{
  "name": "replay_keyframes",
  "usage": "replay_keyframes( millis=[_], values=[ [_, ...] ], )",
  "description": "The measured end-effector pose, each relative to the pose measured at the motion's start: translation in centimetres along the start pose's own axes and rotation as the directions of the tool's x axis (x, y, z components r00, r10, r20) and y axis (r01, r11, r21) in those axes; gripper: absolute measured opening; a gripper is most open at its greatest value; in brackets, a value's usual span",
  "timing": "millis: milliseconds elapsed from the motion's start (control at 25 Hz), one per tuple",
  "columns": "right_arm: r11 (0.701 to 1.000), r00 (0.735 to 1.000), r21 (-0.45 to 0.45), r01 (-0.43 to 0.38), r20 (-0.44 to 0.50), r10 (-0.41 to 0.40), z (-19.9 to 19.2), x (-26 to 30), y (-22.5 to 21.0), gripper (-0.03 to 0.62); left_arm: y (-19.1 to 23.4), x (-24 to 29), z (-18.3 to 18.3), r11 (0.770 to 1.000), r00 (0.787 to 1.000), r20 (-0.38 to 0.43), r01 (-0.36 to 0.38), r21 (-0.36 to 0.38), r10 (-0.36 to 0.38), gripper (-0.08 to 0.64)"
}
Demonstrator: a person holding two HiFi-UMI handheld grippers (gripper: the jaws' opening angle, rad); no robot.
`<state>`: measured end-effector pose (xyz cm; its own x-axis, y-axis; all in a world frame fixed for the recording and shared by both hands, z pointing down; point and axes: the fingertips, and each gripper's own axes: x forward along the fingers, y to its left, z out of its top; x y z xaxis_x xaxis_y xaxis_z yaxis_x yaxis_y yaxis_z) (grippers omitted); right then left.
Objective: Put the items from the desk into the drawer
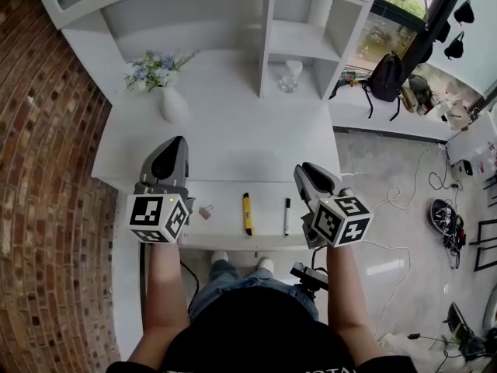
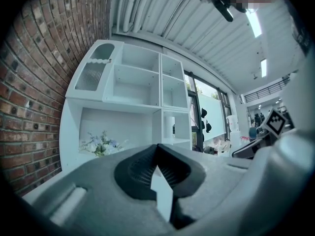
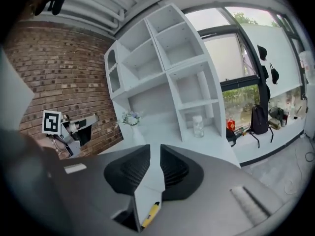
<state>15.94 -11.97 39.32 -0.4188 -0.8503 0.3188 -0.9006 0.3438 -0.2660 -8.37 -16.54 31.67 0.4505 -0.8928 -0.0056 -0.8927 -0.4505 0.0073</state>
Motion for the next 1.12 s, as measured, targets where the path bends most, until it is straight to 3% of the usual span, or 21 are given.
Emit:
replay_keyframes(
  millis=[160,400,640,1000,1120],
  values=[
    [0.993,0.998,-0.113,0.040,0.057,-0.034,3.7,-0.6,0.9,0.012,0.8,0.1,2.2,1.000,0.999,0.042,0.004,0.025,-0.005,0.005],
    [0.961,0.970,-0.245,0.126,0.232,-0.068,10.3,-2.7,2.1,0.011,1.6,0.2,4.9,0.999,0.995,0.098,0.006,0.046,-0.010,0.003],
    [0.913,0.934,-0.353,0.206,0.348,-0.077,13.8,-4.1,3.2,0.011,1.5,0.3,6.7,0.996,0.991,0.127,0.021,0.087,-0.032,0.003],
    [0.875,0.866,-0.378,0.301,0.493,-0.084,16.2,-5.7,4.5,0.011,1.4,-0.1,9.5,0.991,0.981,0.189,0.010,0.137,-0.036,0.005],
    [0.875,0.859,-0.370,0.313,0.504,-0.094,16.4,-5.9,4.5,0.011,1.5,-0.2,10.0,0.990,0.979,0.200,0.006,0.144,-0.035,0.005]
  ],
)
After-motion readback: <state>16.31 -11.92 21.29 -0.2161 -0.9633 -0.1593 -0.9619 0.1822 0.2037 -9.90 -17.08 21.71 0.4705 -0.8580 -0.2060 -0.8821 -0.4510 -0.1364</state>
